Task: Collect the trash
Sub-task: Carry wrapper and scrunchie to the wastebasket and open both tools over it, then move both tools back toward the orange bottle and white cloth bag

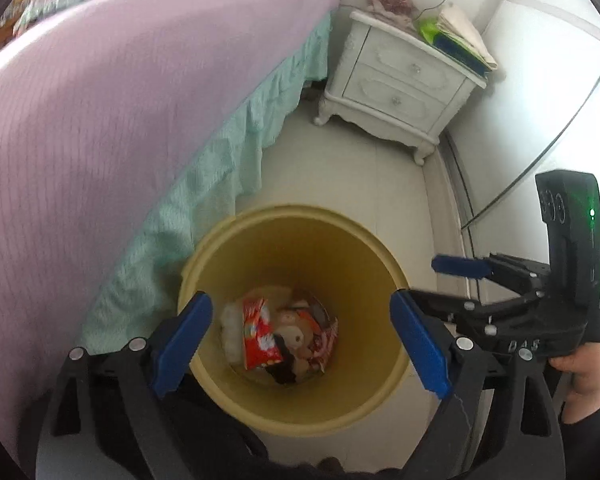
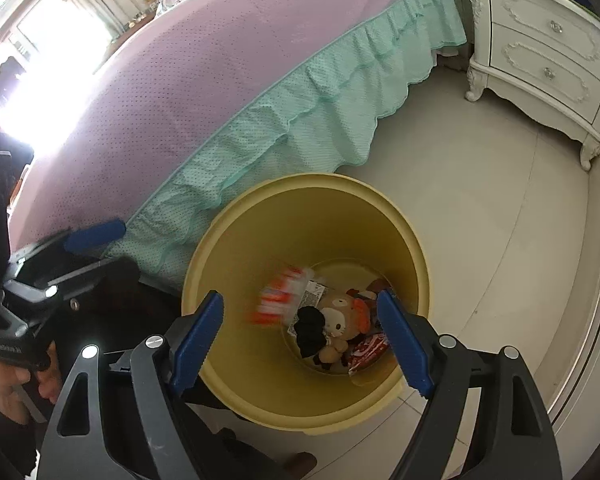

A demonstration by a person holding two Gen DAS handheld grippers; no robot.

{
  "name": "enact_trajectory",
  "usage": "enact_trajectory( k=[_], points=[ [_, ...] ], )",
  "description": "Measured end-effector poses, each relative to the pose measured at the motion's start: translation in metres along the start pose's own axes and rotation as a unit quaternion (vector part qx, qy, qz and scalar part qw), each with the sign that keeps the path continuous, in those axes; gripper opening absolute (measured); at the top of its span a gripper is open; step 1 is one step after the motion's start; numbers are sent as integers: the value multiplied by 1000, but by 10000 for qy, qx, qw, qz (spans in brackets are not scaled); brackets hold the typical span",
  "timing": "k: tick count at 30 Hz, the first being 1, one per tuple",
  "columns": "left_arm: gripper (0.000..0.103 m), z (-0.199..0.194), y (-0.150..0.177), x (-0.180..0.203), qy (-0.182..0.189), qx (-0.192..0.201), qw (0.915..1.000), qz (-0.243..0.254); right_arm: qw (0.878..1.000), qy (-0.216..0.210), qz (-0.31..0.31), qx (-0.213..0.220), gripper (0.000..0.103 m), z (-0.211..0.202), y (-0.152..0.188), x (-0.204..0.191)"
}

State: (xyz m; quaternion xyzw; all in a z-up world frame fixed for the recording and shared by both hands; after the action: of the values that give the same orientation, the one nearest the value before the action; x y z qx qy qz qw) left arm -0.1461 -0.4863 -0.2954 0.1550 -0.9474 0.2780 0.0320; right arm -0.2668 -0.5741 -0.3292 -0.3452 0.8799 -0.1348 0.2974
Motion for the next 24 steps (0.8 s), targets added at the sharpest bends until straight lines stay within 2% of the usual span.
enact_trajectory(
  k=[8, 16, 19, 24],
  points=[
    [94, -17, 6, -21, -9, 129, 9994, -322, 9998, -69, -146, -93, 77, 5, -1, -10],
    [94, -42, 15, -49, -129, 368, 9976, -573, 9987, -161, -475, -112, 77, 6, -6, -42],
    [94, -60, 14, -56, -176, 583, 9962, -619, 9978, -336, -565, -12, 77, 0, -11, -58],
    [97, -115, 12, -80, -530, 1275, 9878, -727, 9900, -1065, -869, 322, 78, -12, -31, -109]
  ],
)
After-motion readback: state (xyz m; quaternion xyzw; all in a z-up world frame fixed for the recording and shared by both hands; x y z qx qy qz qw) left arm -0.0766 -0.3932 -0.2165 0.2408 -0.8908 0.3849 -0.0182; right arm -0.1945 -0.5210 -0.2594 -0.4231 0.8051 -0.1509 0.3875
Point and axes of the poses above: each gripper's, at about its wrist camera, not at the fingertips, and z roughly the way its jaws point, x to its right, y to its underside, the point moved 7 cm from there along z, roughly the way its jaws point, and after that the axes turned 5 degrees about -y, right-handed, at the moved point
